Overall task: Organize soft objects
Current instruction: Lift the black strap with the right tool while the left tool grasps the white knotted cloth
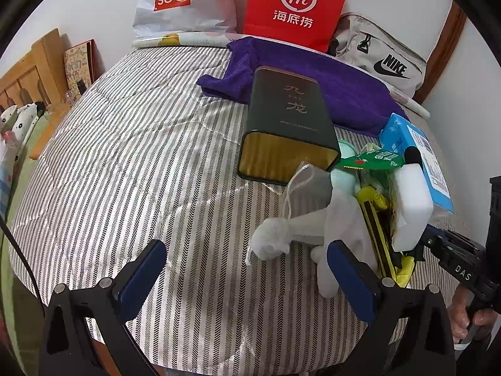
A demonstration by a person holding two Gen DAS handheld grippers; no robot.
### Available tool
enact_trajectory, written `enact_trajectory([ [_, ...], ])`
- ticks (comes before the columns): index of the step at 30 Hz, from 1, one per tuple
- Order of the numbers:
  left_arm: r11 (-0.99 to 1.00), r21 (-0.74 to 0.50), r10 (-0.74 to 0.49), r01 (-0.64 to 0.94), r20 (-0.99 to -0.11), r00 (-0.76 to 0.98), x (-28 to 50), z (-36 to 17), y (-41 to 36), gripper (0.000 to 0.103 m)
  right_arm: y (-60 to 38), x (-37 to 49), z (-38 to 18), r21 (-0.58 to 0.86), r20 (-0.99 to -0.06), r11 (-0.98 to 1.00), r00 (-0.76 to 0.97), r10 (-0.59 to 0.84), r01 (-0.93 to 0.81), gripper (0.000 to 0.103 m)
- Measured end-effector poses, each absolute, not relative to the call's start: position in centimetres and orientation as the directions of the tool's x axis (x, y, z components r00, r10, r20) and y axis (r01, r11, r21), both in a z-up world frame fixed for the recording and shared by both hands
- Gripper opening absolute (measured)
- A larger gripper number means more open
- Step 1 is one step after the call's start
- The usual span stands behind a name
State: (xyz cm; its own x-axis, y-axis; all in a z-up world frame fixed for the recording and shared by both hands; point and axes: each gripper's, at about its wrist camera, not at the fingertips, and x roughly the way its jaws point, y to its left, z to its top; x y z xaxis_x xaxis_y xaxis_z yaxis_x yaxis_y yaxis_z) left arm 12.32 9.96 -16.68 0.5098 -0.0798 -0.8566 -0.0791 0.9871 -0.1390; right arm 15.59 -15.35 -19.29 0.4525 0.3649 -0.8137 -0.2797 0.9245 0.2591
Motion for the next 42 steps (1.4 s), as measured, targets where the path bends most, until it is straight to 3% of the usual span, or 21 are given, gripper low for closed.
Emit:
enact_trajectory([
  [3,0.987,-0.143,-0.083,-0.078,-0.855,0.511,12.3,-16.7,10.0,0.103,-15.0,15.8,-19.8,0.257,-0.818,0.920,0.440,0.371,-0.297,0.015],
  [5,0.987,-0.145,-0.087,-0.075,-0.855,0.512,12.3,-16.7,10.0,0.103,-14.8,15.6,-19.6,0.240,-0.812,0.923,0.458,0.361,-0.302,0.005],
  [24,0.988,-0.150,-0.101,-0.047,-0.834,0.543,11.8,-17.0,9.7,0.099,-16.3,11.9,-15.8,0.085,-0.762,0.953,0.597,0.250,-0.291,0.003],
  [30,0.996,-0.082,-0.051,-0.032,-0.834,0.549,12.8,-17.8,9.3,0.097,-16.8,10.5,-15.3,0.080,-0.757,0.952,0.604,0.252,-0.297,0.003],
  [34,0.997,-0.071,-0.048,-0.021,-0.837,0.545,13.4,-18.6,9.3,0.083,-17.7,9.4,-15.2,0.093,-0.759,0.950,0.596,0.261,-0.297,0.003],
  [37,0.996,-0.086,-0.063,-0.017,-0.843,0.534,13.8,-19.3,9.4,0.064,-18.3,8.5,-15.7,0.097,-0.777,0.952,0.577,0.254,-0.289,0.003],
  [39,0.996,-0.091,-0.067,-0.015,-0.831,0.552,13.6,-19.3,9.2,0.060,-18.5,7.9,-16.3,0.102,-0.791,0.951,0.556,0.256,-0.293,0.003],
  [41,0.994,-0.109,-0.088,-0.006,-0.832,0.548,13.6,-19.2,9.2,0.034,-18.5,7.3,-17.0,0.101,-0.804,0.951,0.539,0.251,-0.292,0.003],
  [42,0.992,-0.128,-0.104,-0.005,-0.830,0.549,13.6,-19.1,9.2,0.028,-18.5,7.0,-17.3,0.102,-0.811,0.950,0.528,0.251,-0.295,0.003],
])
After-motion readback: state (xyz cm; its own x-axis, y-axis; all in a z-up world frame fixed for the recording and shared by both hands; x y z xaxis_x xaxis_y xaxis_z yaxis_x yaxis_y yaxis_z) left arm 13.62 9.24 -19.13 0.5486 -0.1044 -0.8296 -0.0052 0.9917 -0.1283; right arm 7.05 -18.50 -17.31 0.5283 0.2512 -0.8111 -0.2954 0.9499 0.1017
